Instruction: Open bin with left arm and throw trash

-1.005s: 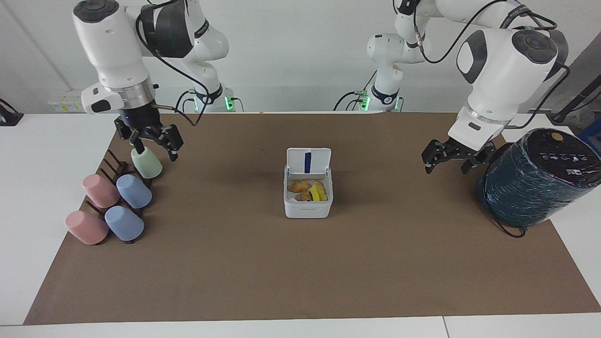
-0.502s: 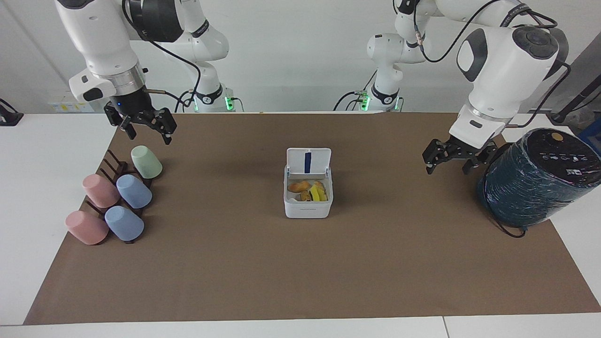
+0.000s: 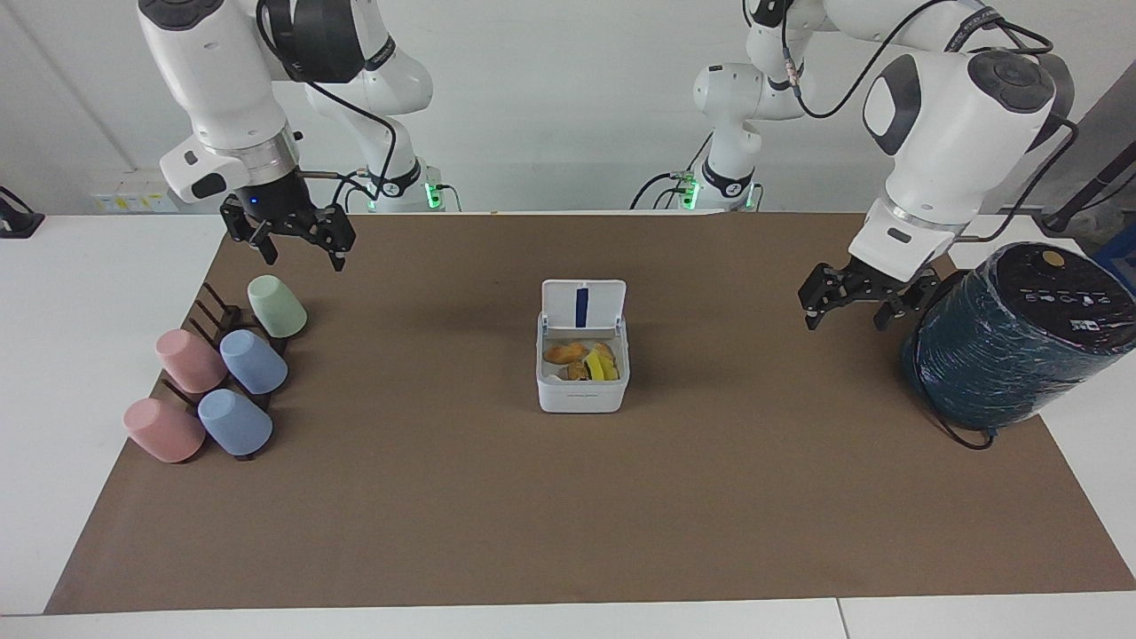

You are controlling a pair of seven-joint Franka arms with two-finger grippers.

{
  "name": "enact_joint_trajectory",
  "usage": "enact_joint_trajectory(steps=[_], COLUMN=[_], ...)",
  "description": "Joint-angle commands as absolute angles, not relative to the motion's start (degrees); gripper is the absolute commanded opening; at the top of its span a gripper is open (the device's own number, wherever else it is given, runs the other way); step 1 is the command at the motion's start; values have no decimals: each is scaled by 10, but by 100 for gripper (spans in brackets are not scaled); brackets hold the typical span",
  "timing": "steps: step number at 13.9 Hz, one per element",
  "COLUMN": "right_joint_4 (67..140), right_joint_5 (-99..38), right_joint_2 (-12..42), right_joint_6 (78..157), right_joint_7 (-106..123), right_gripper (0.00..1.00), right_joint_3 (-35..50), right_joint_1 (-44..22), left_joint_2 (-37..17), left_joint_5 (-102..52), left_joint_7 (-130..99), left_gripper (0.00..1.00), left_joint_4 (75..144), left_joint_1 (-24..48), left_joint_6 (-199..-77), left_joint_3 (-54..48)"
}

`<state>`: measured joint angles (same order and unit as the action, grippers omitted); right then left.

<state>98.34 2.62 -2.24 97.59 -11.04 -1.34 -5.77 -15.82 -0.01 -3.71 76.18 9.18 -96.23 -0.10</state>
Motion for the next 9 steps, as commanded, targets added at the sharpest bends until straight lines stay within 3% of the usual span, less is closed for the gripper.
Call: enact_joint_trajectory(steps=[1, 9], right_joint_4=[1004, 1003], right_joint_5=[20, -4], right_joint_2=[-41, -42], right_joint_6=[972, 969], right_joint_7=[-79, -69], right_gripper=[100, 100], right_joint_3=[-13, -14], right_joint_1=[-54, -47], left_joint_2=[-141, -141], left_joint_5=[-3, -3], left_joint_7=[-29, -29], left_gripper=[100, 100], left_joint_4=[787, 787], left_joint_1=[89, 90], left_joint_6=[-976, -976], left_joint_3=[-1, -1])
